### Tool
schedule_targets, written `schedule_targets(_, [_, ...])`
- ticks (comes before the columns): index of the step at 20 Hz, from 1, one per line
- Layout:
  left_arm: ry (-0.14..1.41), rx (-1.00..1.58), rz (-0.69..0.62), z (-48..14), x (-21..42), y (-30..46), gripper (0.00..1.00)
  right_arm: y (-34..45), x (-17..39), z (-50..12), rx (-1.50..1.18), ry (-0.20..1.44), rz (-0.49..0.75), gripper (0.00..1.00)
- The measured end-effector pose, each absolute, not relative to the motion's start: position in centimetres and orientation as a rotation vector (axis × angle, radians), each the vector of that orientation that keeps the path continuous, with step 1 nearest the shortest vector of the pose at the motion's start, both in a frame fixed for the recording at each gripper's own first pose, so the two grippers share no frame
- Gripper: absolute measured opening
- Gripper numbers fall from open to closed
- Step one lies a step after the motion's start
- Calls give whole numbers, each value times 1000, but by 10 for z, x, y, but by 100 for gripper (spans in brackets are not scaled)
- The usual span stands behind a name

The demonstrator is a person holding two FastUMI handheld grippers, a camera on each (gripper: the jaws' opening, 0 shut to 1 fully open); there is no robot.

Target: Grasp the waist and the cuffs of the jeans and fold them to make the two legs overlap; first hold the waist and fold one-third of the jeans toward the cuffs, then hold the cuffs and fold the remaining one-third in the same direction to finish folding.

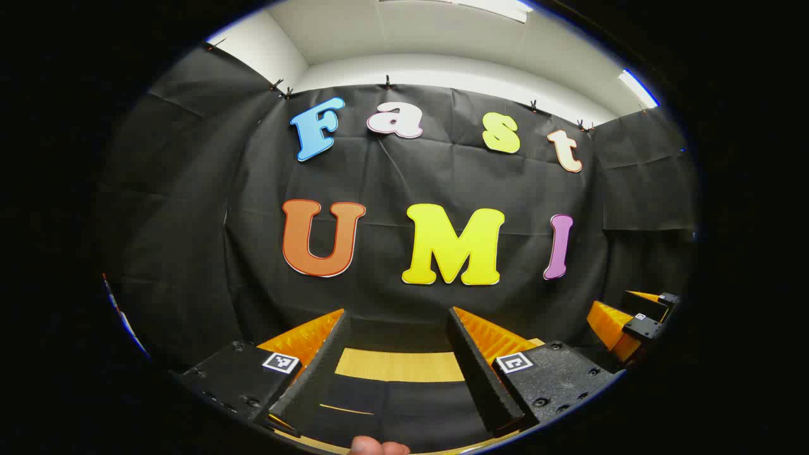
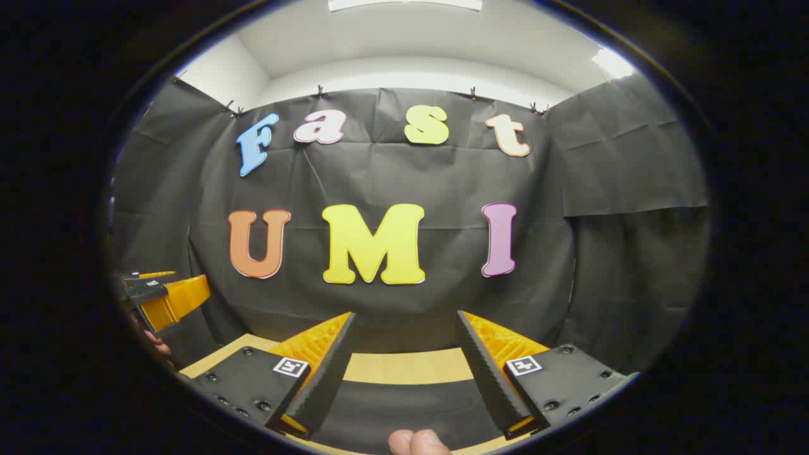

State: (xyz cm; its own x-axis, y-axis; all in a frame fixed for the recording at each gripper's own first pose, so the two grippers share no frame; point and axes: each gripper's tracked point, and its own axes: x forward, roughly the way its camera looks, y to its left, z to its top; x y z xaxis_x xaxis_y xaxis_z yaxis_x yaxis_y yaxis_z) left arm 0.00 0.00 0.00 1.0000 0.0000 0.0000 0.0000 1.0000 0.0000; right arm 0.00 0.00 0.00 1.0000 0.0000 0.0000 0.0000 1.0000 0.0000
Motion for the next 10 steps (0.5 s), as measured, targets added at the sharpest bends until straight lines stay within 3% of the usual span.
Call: schedule_targets(10, [6, -5, 7, -6, 10, 1, 97, -15, 4, -9, -18, 21, -21, 94])
